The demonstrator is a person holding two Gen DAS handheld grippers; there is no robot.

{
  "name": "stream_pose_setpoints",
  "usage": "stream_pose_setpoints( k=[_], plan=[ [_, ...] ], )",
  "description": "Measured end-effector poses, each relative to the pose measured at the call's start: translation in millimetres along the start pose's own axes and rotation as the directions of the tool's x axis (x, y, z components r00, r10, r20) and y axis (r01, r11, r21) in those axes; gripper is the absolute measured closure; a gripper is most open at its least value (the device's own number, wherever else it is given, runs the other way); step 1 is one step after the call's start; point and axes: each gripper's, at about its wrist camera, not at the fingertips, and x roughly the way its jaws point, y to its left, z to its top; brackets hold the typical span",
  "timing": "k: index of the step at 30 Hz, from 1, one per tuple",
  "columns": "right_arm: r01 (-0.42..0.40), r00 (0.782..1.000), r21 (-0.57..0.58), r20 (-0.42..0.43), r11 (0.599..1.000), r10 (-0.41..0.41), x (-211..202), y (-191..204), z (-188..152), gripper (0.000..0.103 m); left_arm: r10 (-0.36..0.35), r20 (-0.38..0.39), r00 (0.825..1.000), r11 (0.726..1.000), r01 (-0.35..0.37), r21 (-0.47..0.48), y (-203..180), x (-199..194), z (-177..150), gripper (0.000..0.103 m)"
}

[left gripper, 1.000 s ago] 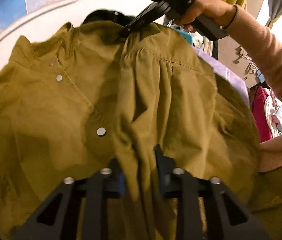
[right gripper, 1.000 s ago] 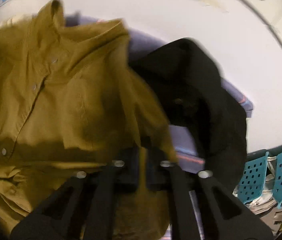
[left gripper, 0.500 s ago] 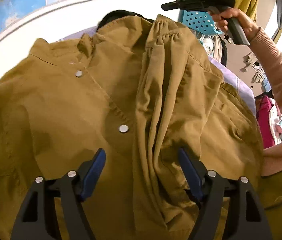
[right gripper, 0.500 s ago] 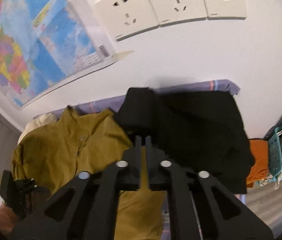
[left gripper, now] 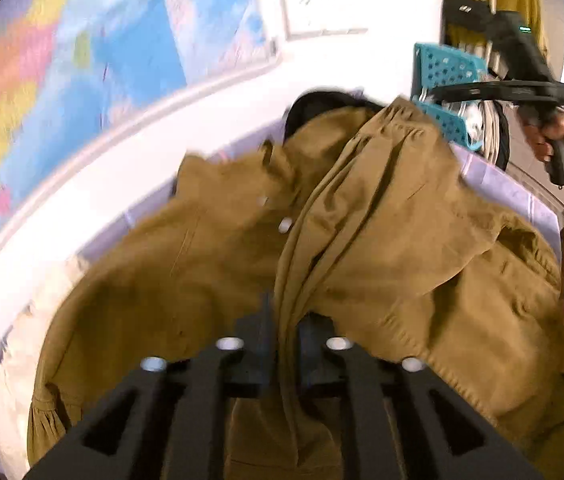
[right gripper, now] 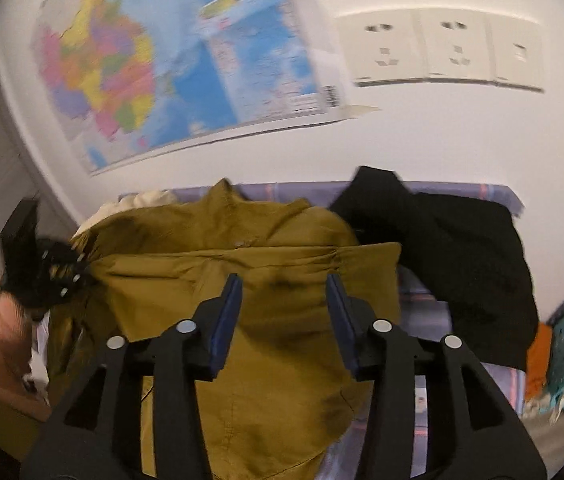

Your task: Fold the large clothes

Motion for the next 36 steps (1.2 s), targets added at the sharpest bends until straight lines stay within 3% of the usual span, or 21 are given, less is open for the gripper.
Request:
stream_pose_setpoints(
  k=[1,4,6,10,12,16,18,20,21,22,23,25,27,28,30,32,34,36],
  plan=[
    [-0.006,1.0,-0.023,-0.013,1.0,0.006,6.3,5.4,-1.9,0.054,0.05,-0.031,0.998,0.999,-0.05,-0.013,7.3,10.4,-1.3,0.041],
    [0.02,0.995,-0.097,-0.1,0.995,-0.03,41.3,17.1,-11.9,0.051,0.105,-0.083,0.991,0.994,-0.107,-0.013,18.9,32.8,-6.9,0.038],
    [0.118,0.98,-0.159,-0.143,0.98,-0.141,68.3,16.0,-21.5,0.051,0.177,-0.092,0.98,0.983,-0.181,-0.032,27.3,39.8,-9.5,0.038],
    [0.215,0.938,-0.113,-0.252,0.97,-0.237,104.9,-13.4,-42.1,0.055,0.065,-0.05,0.997,0.99,-0.071,-0.122,43.8,24.6,-20.8,0.022],
    [0.205,0.944,-0.062,-0.251,0.977,-0.214,103.8,-20.5,-47.6,0.055,0.018,-0.018,1.0,0.989,-0.02,-0.148,48.5,12.3,-28.7,0.021],
    [0.173,0.966,-0.069,-0.185,0.983,-0.183,81.2,-3.3,-43.9,0.047,-0.051,-0.007,0.999,0.99,0.049,-0.134,32.2,6.5,-44.6,0.014],
    [0.116,0.979,-0.087,-0.159,0.989,-0.129,72.0,12.1,-42.7,0.046,-0.063,-0.036,0.997,0.993,0.059,-0.102,17.1,12.9,-53.5,0.019],
    [0.097,0.981,-0.163,-0.152,0.982,-0.122,71.0,33.5,-45.8,0.036,-0.028,-0.098,0.995,0.998,0.023,-0.055,4.6,31.1,-55.9,0.058],
    [0.101,0.979,-0.187,-0.154,0.977,-0.131,72.6,39.9,-48.1,0.036,-0.008,-0.116,0.993,0.999,0.002,-0.05,3.3,35.4,-56.3,0.066],
    [0.096,0.978,-0.2,-0.164,0.975,-0.13,75.4,44.4,-51.0,0.036,0.018,-0.123,0.992,0.999,-0.024,-0.045,4.0,40.9,-53.5,0.083],
    [0.083,0.978,-0.199,-0.174,0.976,-0.119,77.3,46.2,-52.5,0.036,0.043,-0.102,0.994,0.998,-0.047,-0.042,6.8,40.5,-48.6,0.089],
    [0.068,0.977,-0.184,-0.185,0.981,-0.103,80.7,46.3,-56.8,0.036,0.117,-0.043,0.992,0.992,-0.119,-0.049,17.3,29.1,-33.8,0.091],
    [0.06,0.977,-0.156,-0.192,0.986,-0.089,81.0,43.9,-60.8,0.036,0.145,0.008,0.989,0.987,-0.144,-0.071,34.5,14.2,-18.3,0.091],
    [0.054,0.978,-0.145,-0.194,0.988,-0.082,82.4,43.3,-62.1,0.036,0.138,0.023,0.99,0.988,-0.136,-0.074,40.2,10.5,-11.8,0.088],
    [0.045,0.978,-0.128,-0.196,0.991,-0.07,85.1,42.1,-65.2,0.036,0.155,0.024,0.988,0.987,-0.154,-0.05,48.1,8.5,-1.9,0.072],
    [0.063,0.972,-0.14,-0.218,0.988,-0.093,90.4,42.0,-71.6,0.036,0.167,-0.014,0.986,0.984,-0.167,-0.061,55.4,18.6,0.1,0.044],
    [0.158,0.948,-0.201,-0.242,0.967,-0.206,102.6,38.6,-78.4,0.036,0.134,-0.059,0.989,0.984,-0.139,-0.109,66.4,30.4,-2.7,0.037],
    [0.145,0.953,-0.145,-0.247,0.979,-0.178,101.9,25.3,-80.8,0.039,0.176,-0.076,0.981,0.974,-0.185,-0.133,70.9,39.1,-5.6,0.035]
  ],
)
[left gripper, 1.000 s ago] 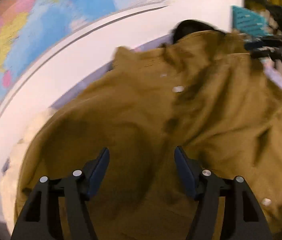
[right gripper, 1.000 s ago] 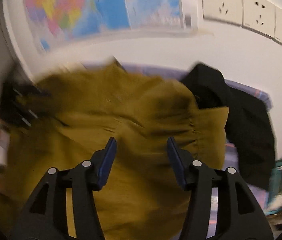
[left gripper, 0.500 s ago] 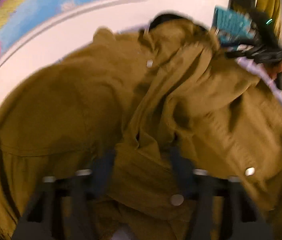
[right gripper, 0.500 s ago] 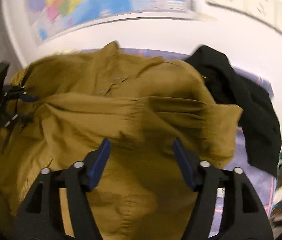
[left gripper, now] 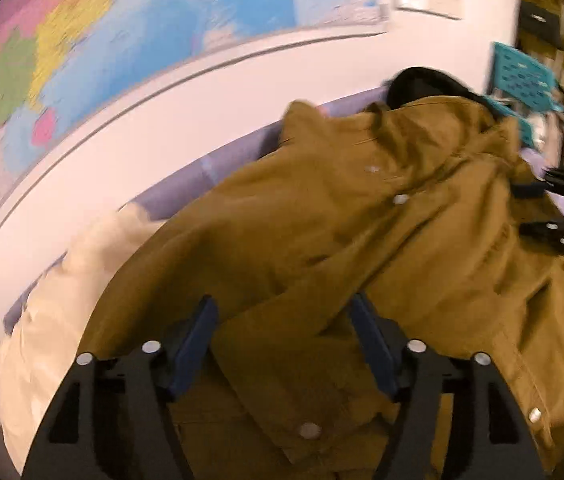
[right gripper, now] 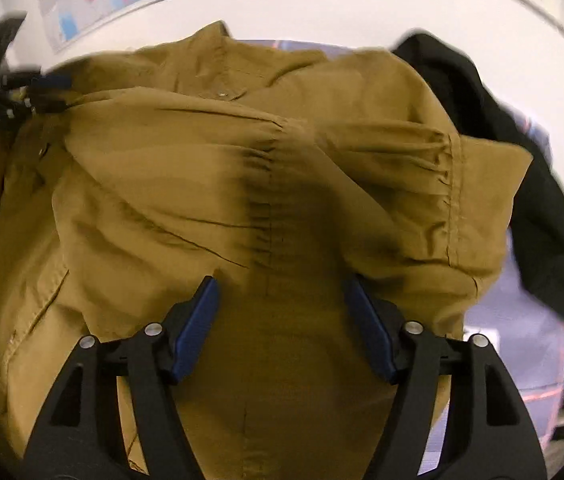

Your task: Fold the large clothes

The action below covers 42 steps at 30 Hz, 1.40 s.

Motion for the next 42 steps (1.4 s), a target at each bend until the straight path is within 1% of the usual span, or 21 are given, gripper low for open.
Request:
stream_pose_setpoints(
  k=[2,4,5,8,9,11,13,14,16,19,21,25,28,30,32,35,37,38,39,41,42],
  plan=[
    [0.006,1.0,0.06,-0.003,0.998,-0.006,-3.6,-11.8,-1.5,0.04,0.022,0.007,1.0,1.0,-0.022,-0.002,-2.1,2.8,-4.1,0.033],
    [-0.037,0.999,0.114,0.021,0.993,0.035,-13.3,-19.4,-1.5,0.04,0.026,0.018,1.0,1.0,-0.026,0.004,-8.0,1.5,-8.7,0.03],
    [-0.07,0.996,0.141,0.059,0.988,0.062,-23.3,-23.3,1.4,0.04,0.029,0.022,0.999,1.0,-0.029,0.008,-11.4,1.4,-10.5,0.028],
    [-0.041,0.986,0.141,0.168,0.989,0.017,-42.5,-27.8,17.5,0.039,0.05,0.023,0.998,0.998,-0.051,0.042,-21.6,5.8,-14.7,0.024],
    [-0.05,0.985,0.154,0.172,0.987,0.023,-41.1,-30.7,22.3,0.039,0.061,0.019,0.998,0.997,-0.062,0.053,-25.0,8.5,-15.0,0.023],
    [-0.057,0.987,0.204,0.156,0.977,0.025,-27.0,-43.7,34.3,0.04,0.09,0.006,0.996,0.994,-0.09,0.054,-30.4,15.1,-13.8,0.023],
    [-0.012,0.995,0.252,0.102,0.968,-0.014,-6.7,-56.9,39.5,0.042,0.097,0.012,0.995,0.995,-0.098,0.034,-28.0,10.7,-14.5,0.023],
    [0.021,0.997,0.276,0.063,0.961,-0.04,4.6,-63.5,39.7,0.047,0.103,0.023,0.994,0.995,-0.103,0.014,-24.1,4.2,-15.8,0.023],
    [0.046,0.998,0.285,0.033,0.957,-0.057,10.8,-66.2,38.2,0.049,0.136,0.069,0.988,0.99,-0.133,-0.034,-10.8,-19.2,-22.5,0.023],
    [0.081,0.992,0.25,0.073,0.965,-0.102,-5.7,-47.2,37.9,0.042,0.199,0.13,0.971,0.977,-0.186,-0.105,9.3,-58.8,-39.0,0.019],
    [0.066,0.989,0.208,0.116,0.976,-0.091,-20.2,-27.9,38.0,0.042,0.241,0.155,0.958,0.965,-0.219,-0.146,21.8,-85.2,-57.0,0.018],
    [-0.071,0.982,0.059,0.176,0.996,0.06,-34.6,35.9,42.8,0.037,0.315,0.138,0.939,0.942,-0.291,-0.167,32.2,-109.2,-92.9,0.017],
    [-0.176,0.971,-0.069,0.15,0.982,0.185,-28.9,89.9,43.1,0.036,0.346,0.09,0.934,0.928,-0.328,-0.175,36.1,-108.3,-115.9,0.017],
    [-0.28,0.949,-0.141,0.107,0.95,0.296,-21.0,130.3,41.4,0.036,0.357,0.06,0.932,0.923,-0.342,-0.179,38.5,-107.4,-130.8,0.017],
    [-0.375,0.917,-0.187,0.07,0.908,0.393,-14.7,163.2,40.5,0.034,0.353,0.049,0.935,0.922,-0.338,-0.19,42.6,-110.1,-146.6,0.017],
    [-0.527,0.842,-0.252,-0.02,0.812,0.54,-3.5,223.3,36.3,0.034,0.34,0.032,0.94,0.92,-0.326,-0.217,50.8,-113.3,-169.0,0.017],
    [-0.581,0.804,-0.287,-0.062,0.762,0.591,2.3,257.9,33.0,0.03,0.334,0.013,0.943,0.918,-0.322,-0.233,55.9,-112.4,-180.7,0.017],
    [-0.6,0.791,-0.292,-0.078,0.744,0.607,4.5,270.5,30.8,0.027,0.312,0.012,0.95,0.922,-0.3,-0.247,59.0,-112.1,-186.5,0.017],
    [-0.629,0.769,-0.306,-0.11,0.715,0.629,11.1,292.2,29.2,0.026,0.295,0.013,0.955,0.925,-0.282,-0.256,60.1,-112.2,-189.6,0.02],
    [-0.656,0.748,-0.311,-0.145,0.688,0.647,22.1,320.5,27.3,0.024,0.257,0.017,0.966,0.931,-0.243,-0.273,63.7,-111.2,-194.7,0.035],
    [-0.67,0.737,-0.305,-0.164,0.677,0.656,27.1,333.9,29.6,0.024,0.251,0.019,0.968,0.932,-0.236,-0.276,63.7,-111.3,-195.9,0.039]
  ],
)
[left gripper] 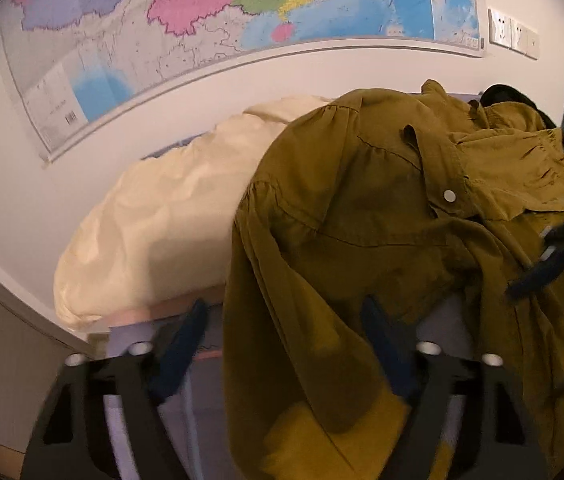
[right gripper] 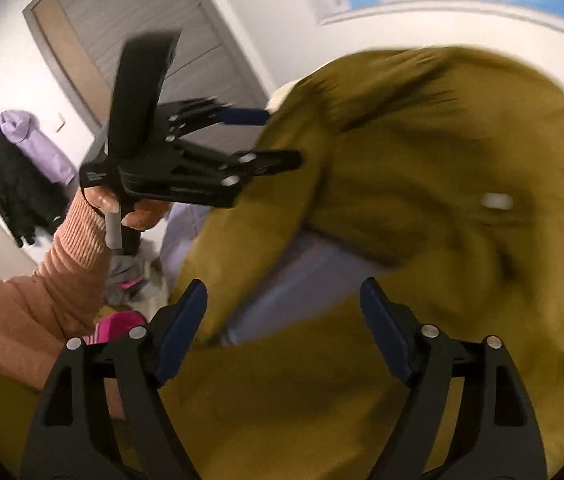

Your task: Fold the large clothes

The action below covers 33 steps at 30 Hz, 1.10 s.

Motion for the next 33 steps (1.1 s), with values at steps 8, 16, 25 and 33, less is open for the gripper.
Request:
stream_pose_setpoints(
  k=[8,16,25,33],
  plan=[
    [0.044,0.995,-0.01,-0.092,0.999,-0.044,85.3,23.8,19.1,0.06,-0.097,0.01,0.995,0.995,0.097,-0.036,1.8,-2.9,3.3,0.047],
    [-0.036,0.997,-0.107,0.062,0.994,0.043,-45.0,45.2,51.1,0.098,-0.226,0.219,0.949,0.956,0.259,-0.135,28.9,-60.4,33.4,0.017],
    [0.346,0.925,-0.006,0.168,0.938,-0.34,-252.1,-13.3,34.9,0.098,-0.244,0.302,0.922,0.969,0.247,0.029,-40.4,-80.4,68.2,0.016],
    [0.584,0.805,0.236,-0.047,0.777,-0.591,-287.7,-111.9,-36.1,0.085,-0.218,0.128,0.968,0.964,0.193,0.183,-138.8,9.9,96.1,0.017]
  ],
)
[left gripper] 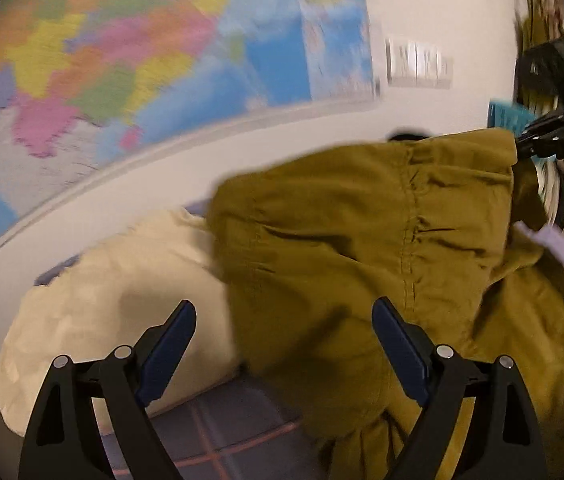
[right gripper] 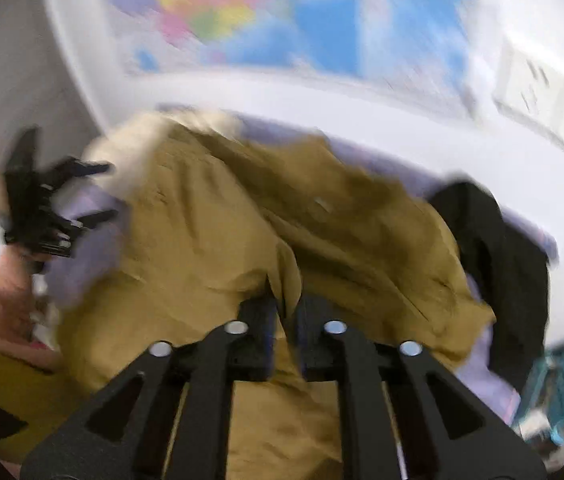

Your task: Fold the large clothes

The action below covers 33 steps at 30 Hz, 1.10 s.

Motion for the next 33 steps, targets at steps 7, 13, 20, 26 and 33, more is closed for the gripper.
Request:
stream_pose_setpoints(
  k=[7,13,20,26,33],
  plan=[
    [-0.035,0.991,0.168,0.136,0.985,0.012,17.2,-35.2,-36.6,0.016,0.078,-0.109,0.991,0.997,-0.079,-0.008,-13.7,67.1,10.5,0.017],
    [0.025,0.98,0.099,0.192,0.995,-0.044,13.8,-39.9,-89.0,0.009,0.128,-0.116,0.985,0.988,-0.137,-0.073,0.0,80.4,13.6,0.017],
    [-0.206,0.953,0.234,0.268,0.95,0.14,11.5,-74.8,-103.5,0.097,0.15,-0.111,0.982,0.98,-0.162,-0.114,-3.8,82.1,21.5,0.017],
    [-0.292,0.926,0.365,0.34,0.884,0.165,-26.3,-113.7,-102.7,0.098,-0.001,-0.033,0.999,0.988,-0.004,-0.155,-7.7,57.1,19.4,0.013],
    [-0.112,0.99,0.497,0.126,0.861,0.056,55.4,-142.7,-119.3,0.098,0.131,-0.119,0.984,0.984,-0.144,-0.108,-17.8,98.1,16.8,0.014]
  ],
)
